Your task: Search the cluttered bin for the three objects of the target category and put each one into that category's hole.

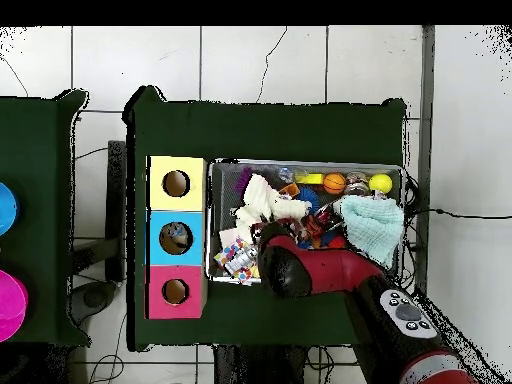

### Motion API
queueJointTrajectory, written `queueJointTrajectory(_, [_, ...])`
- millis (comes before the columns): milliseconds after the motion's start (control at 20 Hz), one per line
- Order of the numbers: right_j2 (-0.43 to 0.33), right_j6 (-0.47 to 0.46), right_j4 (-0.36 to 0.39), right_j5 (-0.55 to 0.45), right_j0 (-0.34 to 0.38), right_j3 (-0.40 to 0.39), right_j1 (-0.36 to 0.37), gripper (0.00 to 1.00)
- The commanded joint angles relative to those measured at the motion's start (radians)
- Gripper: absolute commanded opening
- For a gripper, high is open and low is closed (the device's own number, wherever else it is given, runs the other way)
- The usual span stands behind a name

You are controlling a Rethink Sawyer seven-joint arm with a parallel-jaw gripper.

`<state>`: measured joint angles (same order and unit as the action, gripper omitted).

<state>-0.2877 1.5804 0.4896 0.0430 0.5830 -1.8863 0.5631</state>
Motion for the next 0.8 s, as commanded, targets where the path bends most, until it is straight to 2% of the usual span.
queueJointTrajectory(50, [-0.057,0.098,0.051,-0.015,0.028,-0.066,-0.018,0.0])
queueJointTrajectory(350, [-0.06,0.11,0.046,0.004,0.028,-0.085,-0.018,0.0])
queueJointTrajectory(550, [-0.023,0.136,0.05,0.064,0.009,-0.09,-0.052,0.0])
queueJointTrajectory(800, [-0.01,0.13,0.05,0.08,0.01,-0.081,-0.09,0.0])
